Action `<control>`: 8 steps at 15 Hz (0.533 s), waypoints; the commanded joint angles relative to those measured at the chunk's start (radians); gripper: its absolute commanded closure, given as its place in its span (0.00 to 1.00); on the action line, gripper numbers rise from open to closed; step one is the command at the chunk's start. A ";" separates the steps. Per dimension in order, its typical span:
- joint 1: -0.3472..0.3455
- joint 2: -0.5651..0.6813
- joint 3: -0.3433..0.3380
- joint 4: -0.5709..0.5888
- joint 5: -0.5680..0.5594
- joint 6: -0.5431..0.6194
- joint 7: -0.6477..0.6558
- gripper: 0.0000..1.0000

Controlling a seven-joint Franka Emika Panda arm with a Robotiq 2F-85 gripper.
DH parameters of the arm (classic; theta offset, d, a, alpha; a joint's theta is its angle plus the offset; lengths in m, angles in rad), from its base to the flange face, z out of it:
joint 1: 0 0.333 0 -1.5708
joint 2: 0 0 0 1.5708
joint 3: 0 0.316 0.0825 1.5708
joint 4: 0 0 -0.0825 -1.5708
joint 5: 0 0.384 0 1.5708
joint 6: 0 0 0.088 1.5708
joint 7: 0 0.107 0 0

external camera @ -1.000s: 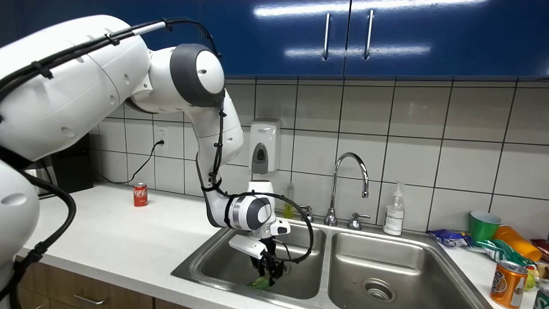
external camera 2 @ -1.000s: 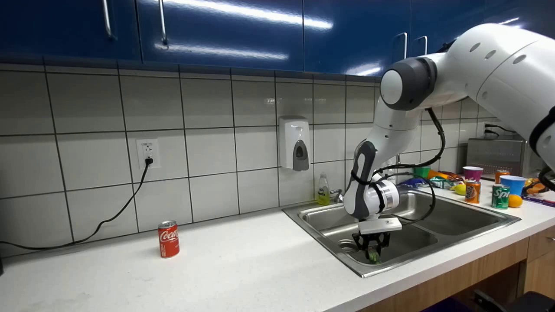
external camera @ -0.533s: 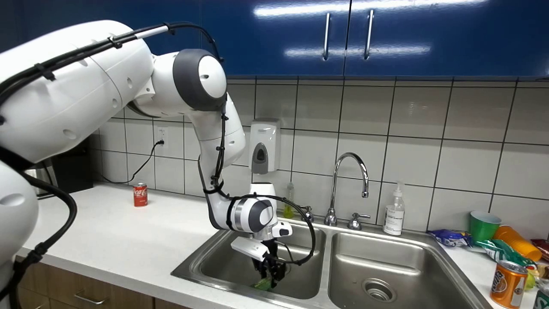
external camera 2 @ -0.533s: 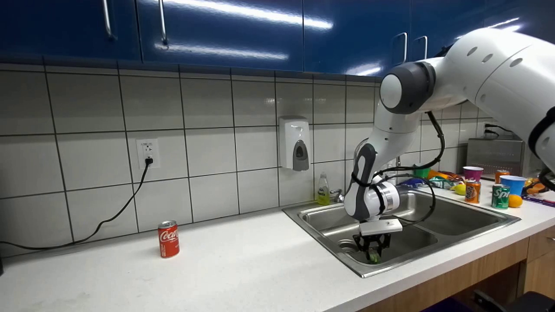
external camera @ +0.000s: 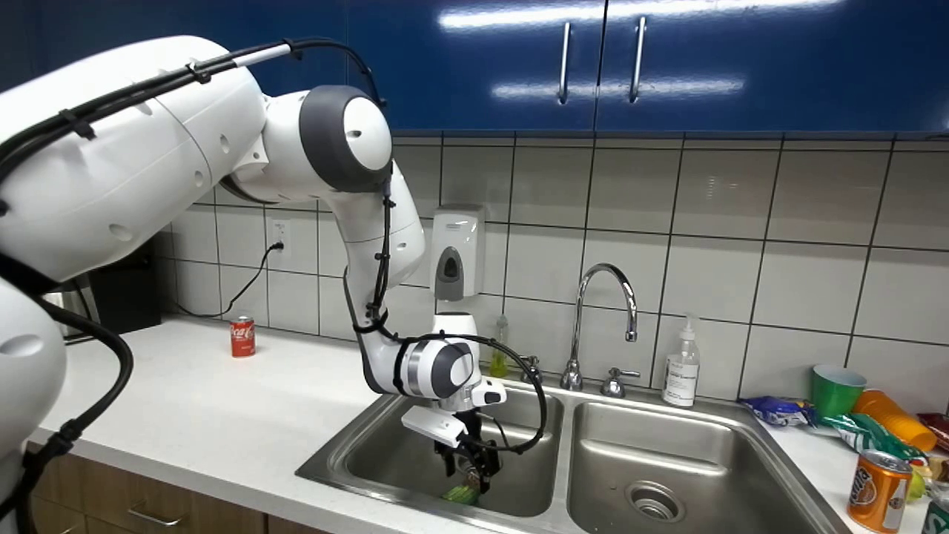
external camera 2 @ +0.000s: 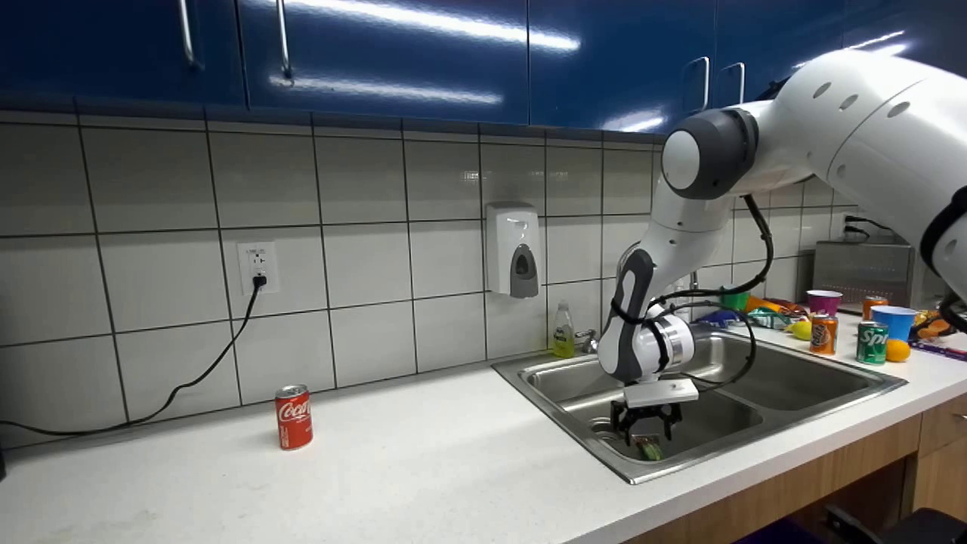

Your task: Put the green packet inside the sink on the left.

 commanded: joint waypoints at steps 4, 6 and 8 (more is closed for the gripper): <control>0.022 -0.093 -0.004 -0.042 0.005 -0.033 -0.024 0.00; 0.036 -0.129 -0.012 -0.067 -0.003 -0.045 -0.022 0.00; 0.050 -0.170 -0.018 -0.099 -0.012 -0.060 -0.024 0.00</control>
